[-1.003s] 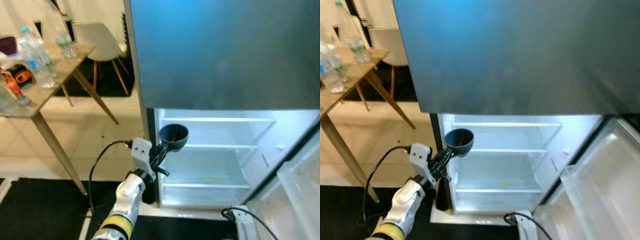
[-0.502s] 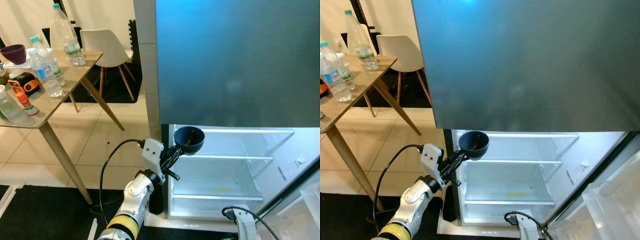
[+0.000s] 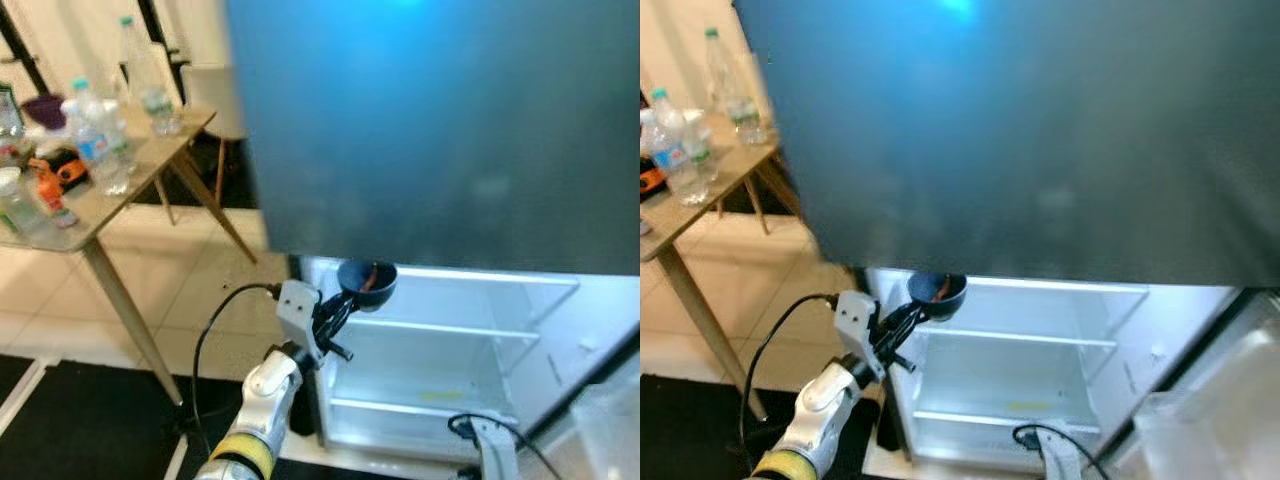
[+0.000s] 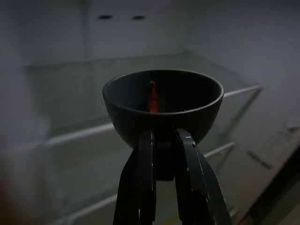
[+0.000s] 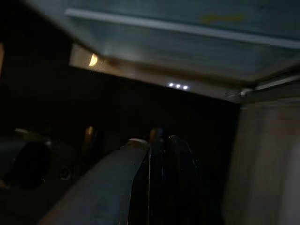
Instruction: Restocking fridge
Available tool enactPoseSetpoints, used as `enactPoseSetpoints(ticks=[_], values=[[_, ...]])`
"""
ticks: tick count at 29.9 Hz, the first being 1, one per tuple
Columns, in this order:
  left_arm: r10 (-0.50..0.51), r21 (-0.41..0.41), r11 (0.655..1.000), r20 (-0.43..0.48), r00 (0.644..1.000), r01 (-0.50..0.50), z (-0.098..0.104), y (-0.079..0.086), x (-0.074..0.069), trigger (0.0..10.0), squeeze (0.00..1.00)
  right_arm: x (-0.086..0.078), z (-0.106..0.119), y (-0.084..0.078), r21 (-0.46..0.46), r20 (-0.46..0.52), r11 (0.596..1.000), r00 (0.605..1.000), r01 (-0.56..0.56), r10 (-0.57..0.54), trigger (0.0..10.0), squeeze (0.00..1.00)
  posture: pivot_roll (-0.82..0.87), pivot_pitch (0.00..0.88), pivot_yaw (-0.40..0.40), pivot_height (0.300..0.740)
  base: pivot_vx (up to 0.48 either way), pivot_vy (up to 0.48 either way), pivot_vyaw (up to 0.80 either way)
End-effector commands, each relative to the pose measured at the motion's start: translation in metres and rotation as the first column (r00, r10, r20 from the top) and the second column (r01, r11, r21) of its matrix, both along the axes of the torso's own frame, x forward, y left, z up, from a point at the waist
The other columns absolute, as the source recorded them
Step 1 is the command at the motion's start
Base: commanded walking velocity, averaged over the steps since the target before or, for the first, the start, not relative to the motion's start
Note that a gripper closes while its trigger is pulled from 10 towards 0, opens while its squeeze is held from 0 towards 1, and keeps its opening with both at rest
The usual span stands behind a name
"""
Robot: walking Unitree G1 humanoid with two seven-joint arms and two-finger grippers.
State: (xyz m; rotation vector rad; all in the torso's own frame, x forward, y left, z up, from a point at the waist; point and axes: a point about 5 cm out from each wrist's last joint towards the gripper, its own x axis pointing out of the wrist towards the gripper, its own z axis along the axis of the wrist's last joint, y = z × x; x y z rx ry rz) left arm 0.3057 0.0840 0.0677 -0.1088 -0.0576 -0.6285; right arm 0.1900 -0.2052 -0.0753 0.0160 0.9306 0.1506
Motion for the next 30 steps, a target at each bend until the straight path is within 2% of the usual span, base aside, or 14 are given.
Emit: enactPoseSetpoints(ticks=[1, 10, 14, 16, 18, 19, 20, 26, 30], values=[[0.0, -0.011, 1.0, -0.005, 1.0, 0.0, 0.0, 0.001, 0.0, 10.0, 0.0, -0.003, -0.003, 0.005, 0.009, -0.01, 1.0, 1.0, -0.005, 0.005, 10.0, 0.0, -0.05, 0.021, 0.039, 0.74, 0.0, 0.0, 0.0], [-0.009, -0.017, 1.0, -0.005, 1.0, 0.009, 0.0, 0.0, -0.001, 10.0, 0.0, -0.003, -0.002, 0.005, 0.009, -0.006, 1.0, 1.0, 0.0, 0.001, 10.0, 0.0, -0.05, 0.025, 0.039, 0.74, 0.0, 0.0, 0.0], [-0.009, -0.018, 1.0, -0.003, 1.0, 0.009, 0.001, -0.001, -0.001, 10.0, 0.0, 0.01, 0.005, 0.004, 0.015, 0.05, 1.0, 0.999, 0.016, -0.016, 10.0, 0.0, -0.05, 0.025, 0.039, 0.74, 0.0, 0.0, 0.0], [-0.011, -0.019, 1.0, 0.0, 1.0, 0.011, 0.001, -0.001, 0.0, 10.0, 0.0, 0.028, 0.016, 0.005, 0.039, 0.125, 0.999, 0.991, 0.031, -0.036, 10.0, 0.0, -0.06, 0.03, 0.045, 0.74, 0.0, 0.0, 0.0], [-0.012, -0.019, 1.0, 0.0, 1.0, 0.012, 0.002, -0.001, 0.0, 10.0, 0.0, 0.034, 0.02, 0.006, 0.049, 0.15, 0.998, 0.988, 0.035, -0.042, 10.0, 0.0, -0.06, 0.03, 0.045, 0.74, 0.0, 0.0, 0.0], [-0.013, -0.019, 1.0, -0.001, 1.0, 0.013, 0.002, -0.001, 0.0, 10.0, 0.0, 0.046, 0.028, 0.008, 0.07, 0.198, 0.997, 0.979, 0.038, -0.051, 10.0, 0.0, -0.06, 0.03, 0.045, 0.74, 0.0, 0.0, 0.0], [-0.014, -0.019, 1.0, -0.002, 1.0, 0.014, 0.002, -0.001, 0.0, 10.0, 0.0, 0.051, 0.031, 0.009, 0.073, 0.214, 0.997, 0.976, 0.031, -0.046, 10.0, 0.0, -0.06, 0.03, 0.045, 0.74, 0.0, 0.0, 0.0], [-0.003, -0.019, 1.0, 0.006, 1.0, 0.003, 0.003, -0.001, 0.001, 10.0, 0.0, 0.069, 0.044, 0.024, 0.11, 0.279, 0.993, 0.96, -0.052, 0.02, 10.0, 0.0, -0.06, 0.035, 0.038, 0.74, 0.0, 0.0, 0.0], [0.003, -0.021, 1.0, 0.008, 1.0, -0.003, 0.003, -0.001, 0.0, 10.0, 0.0, 0.074, 0.048, 0.03, 0.124, 0.298, 0.989, 0.954, -0.079, 0.039, 10.0, 0.0, -0.06, 0.039, 0.035, 0.74, 0.0, 0.0, 0.0]])
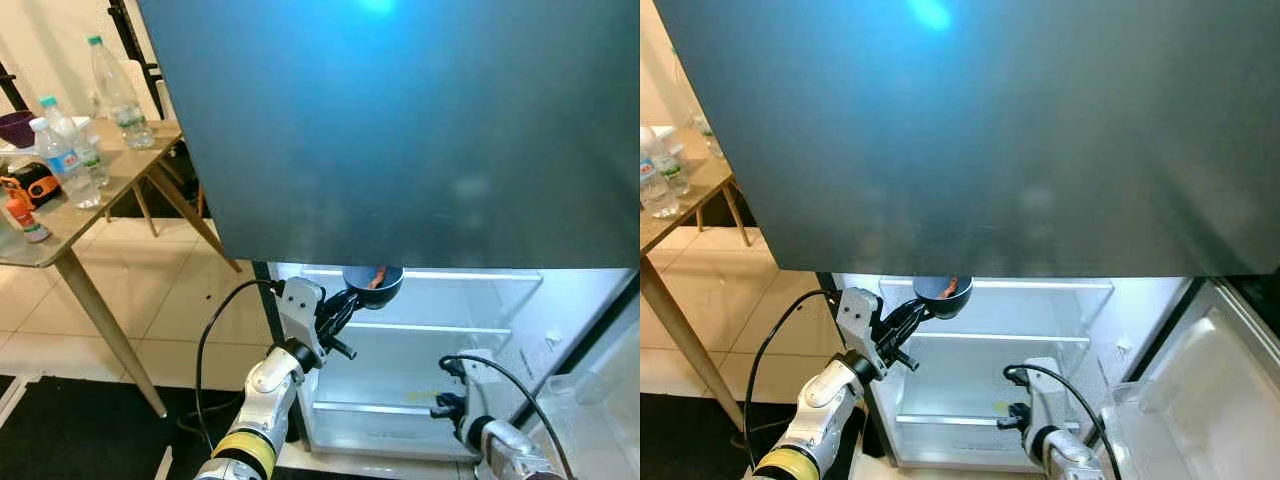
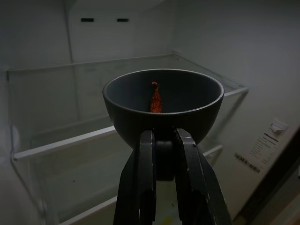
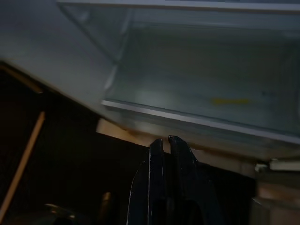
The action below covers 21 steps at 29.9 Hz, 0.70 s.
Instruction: Restocking fridge
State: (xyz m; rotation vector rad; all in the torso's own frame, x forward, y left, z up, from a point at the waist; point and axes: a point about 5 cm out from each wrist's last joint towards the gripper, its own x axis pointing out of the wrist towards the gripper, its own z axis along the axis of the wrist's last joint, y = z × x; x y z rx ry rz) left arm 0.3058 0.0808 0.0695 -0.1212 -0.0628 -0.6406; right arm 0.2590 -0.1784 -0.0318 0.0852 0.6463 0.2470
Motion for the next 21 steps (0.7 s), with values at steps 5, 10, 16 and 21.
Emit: enactPoseSetpoints(ticks=[5, 10, 16, 21], values=[[0.019, -0.01, 1.0, 0.01, 1.0, -0.019, 0.002, 0.002, 0.0, 10.0, 0.0, 0.018, 0.015, 0.01, 0.041, 0.069, 0.999, 0.998, -0.012, 0.009, 10.0, 0.0, -0.06, 0.042, 0.036, 0.74, 0.0, 0.0, 0.0], [0.017, -0.008, 1.0, 0.012, 1.0, -0.017, 0.002, 0.002, 0.0, 10.0, 0.0, 0.024, 0.02, 0.008, 0.018, 0.082, 1.0, 0.997, -0.005, 0.003, 10.0, 0.0, -0.06, 0.042, 0.041, 0.721, 0.0, 0.0, 0.0], [0.011, -0.005, 1.0, 0.018, 1.0, -0.011, 0.004, 0.0, 0.001, 10.0, 0.0, 0.026, 0.022, 0.008, 0.008, 0.093, 1.0, 0.996, -0.01, 0.01, 10.0, 0.0, -0.07, 0.04, 0.042, 0.696, 0.0, 0.0, 0.0], [0.007, -0.005, 1.0, 0.026, 1.0, -0.007, 0.006, -0.001, 0.002, 10.0, 0.0, 0.029, 0.025, 0.007, 0.011, 0.108, 1.0, 0.994, -0.005, 0.004, 10.0, 0.0, -0.07, 0.044, 0.043, 0.676, 0.0, 0.0, 0.0]])
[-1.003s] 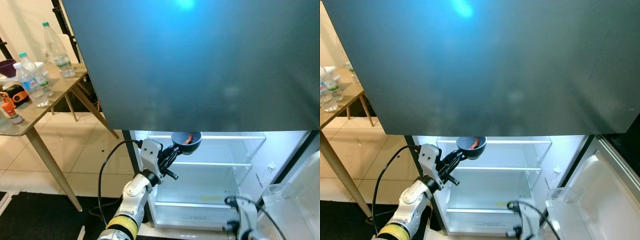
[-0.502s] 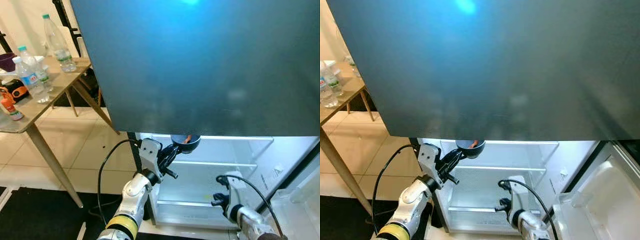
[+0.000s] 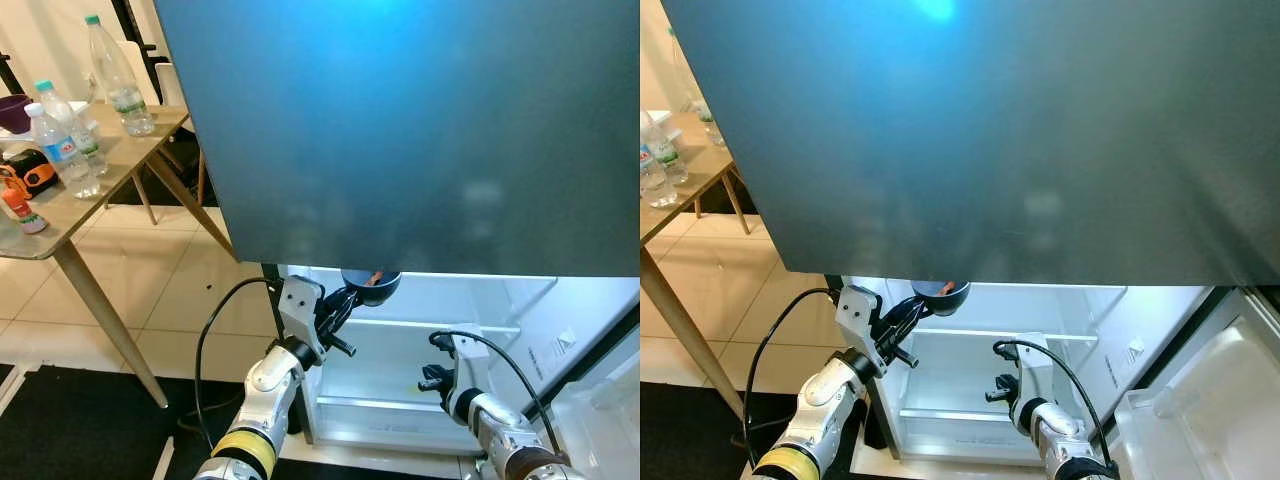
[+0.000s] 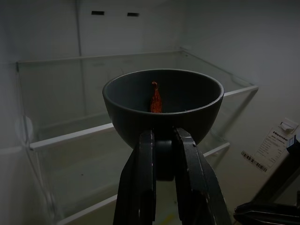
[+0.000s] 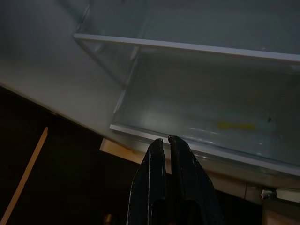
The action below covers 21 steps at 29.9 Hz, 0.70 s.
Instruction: Restocking fridge
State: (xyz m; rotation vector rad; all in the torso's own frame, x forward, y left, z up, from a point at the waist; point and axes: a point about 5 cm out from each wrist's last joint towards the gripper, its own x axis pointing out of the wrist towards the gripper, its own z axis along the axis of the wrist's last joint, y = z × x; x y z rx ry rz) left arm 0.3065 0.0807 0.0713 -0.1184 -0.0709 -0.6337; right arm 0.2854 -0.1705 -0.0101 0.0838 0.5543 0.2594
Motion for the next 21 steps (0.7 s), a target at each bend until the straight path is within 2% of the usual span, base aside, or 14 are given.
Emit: enactPoseSetpoints(ticks=[1, 10, 15, 21], values=[[-0.003, -0.005, 1.0, 0.02, 1.0, 0.003, 0.004, -0.002, 0.001, 10.0, 0.0, 0.004, 0.004, 0.0, -0.002, 0.02, 1.0, 1.0, 0.002, -0.002, 10.0, 0.0, -0.07, 0.044, 0.043, 0.671, 0.0, 0.0, 0.0], [-0.012, -0.002, 1.0, 0.045, 0.999, 0.012, 0.009, -0.003, 0.003, 10.0, 0.0, 0.009, 0.01, 0.001, 0.034, 0.064, 0.999, 0.998, 0.006, -0.008, 10.0, 0.0, -0.07, 0.043, 0.041, 0.656, 0.0, 0.0, 0.0], [-0.011, -0.007, 1.0, 0.067, 0.998, 0.011, 0.015, -0.003, 0.005, 10.0, 0.0, 0.011, 0.012, 0.003, 0.002, 0.063, 1.0, 0.998, -0.012, 0.012, 10.0, 0.0, -0.07, 0.04, 0.042, 0.656, 0.0, 0.0, 0.0], [-0.017, -0.013, 1.0, 0.088, 0.996, 0.018, 0.02, -0.005, 0.006, 10.0, 0.0, 0.019, 0.02, 0.003, 0.025, 0.098, 1.0, 0.995, -0.011, 0.009, 10.0, 0.0, -0.07, 0.041, 0.046, 0.631, 0.0, 0.0, 0.0]])
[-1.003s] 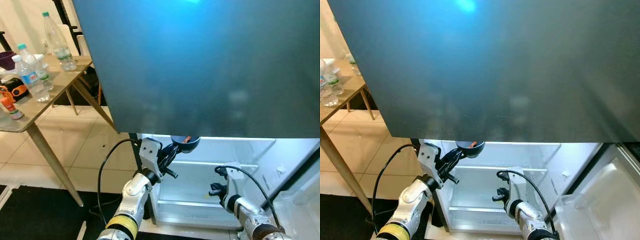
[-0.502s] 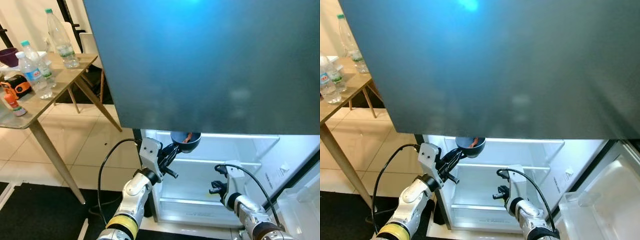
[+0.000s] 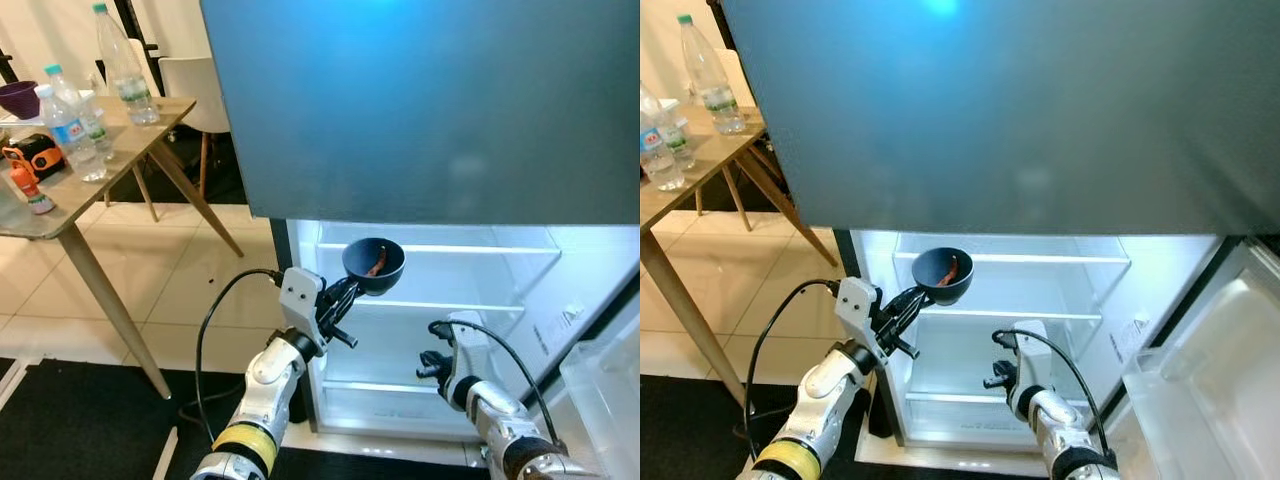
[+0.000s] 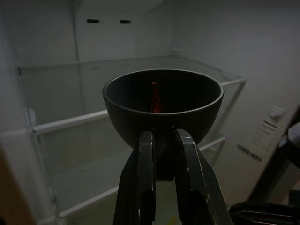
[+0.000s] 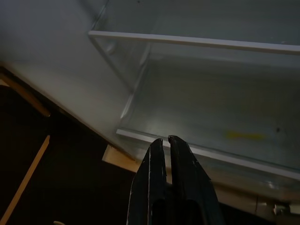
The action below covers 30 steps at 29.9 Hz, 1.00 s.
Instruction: Restocking fridge
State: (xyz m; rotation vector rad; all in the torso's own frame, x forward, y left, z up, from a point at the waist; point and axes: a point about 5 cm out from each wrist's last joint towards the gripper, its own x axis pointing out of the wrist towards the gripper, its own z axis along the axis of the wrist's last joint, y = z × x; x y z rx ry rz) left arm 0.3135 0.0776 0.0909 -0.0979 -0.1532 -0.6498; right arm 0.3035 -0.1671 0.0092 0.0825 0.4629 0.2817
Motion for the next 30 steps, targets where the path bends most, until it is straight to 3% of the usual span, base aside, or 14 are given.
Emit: enactPoseSetpoints(ticks=[1, 18, 30], values=[[-0.009, -0.01, 1.0, 0.009, 1.0, 0.009, 0.002, -0.002, -0.001, 10.0, 0.0, 0.004, 0.005, 0.0, 0.029, 0.038, 0.999, 0.999, 0.012, -0.013, 10.0, 0.0, -0.07, 0.041, 0.047, 0.626, 0.0, 0.0, 0.0], [-0.008, -0.044, 0.999, 0.093, 0.996, 0.012, 0.026, -0.007, 0.005, 10.0, 0.0, 0.024, 0.033, 0.005, 0.078, 0.164, 0.997, 0.986, -0.028, 0.015, 10.0, 0.0, -0.06, 0.048, 0.048, 0.626, 0.0, 0.0, 0.0], [-0.001, -0.06, 0.998, 0.126, 0.992, 0.009, 0.036, -0.006, 0.004, 10.0, 0.0, 0.043, 0.065, 0.004, 0.08, 0.29, 0.995, 0.956, -0.067, 0.041, 10.0, 0.0, -0.06, 0.059, 0.049, 0.571, 0.0, 0.0, 0.0]])
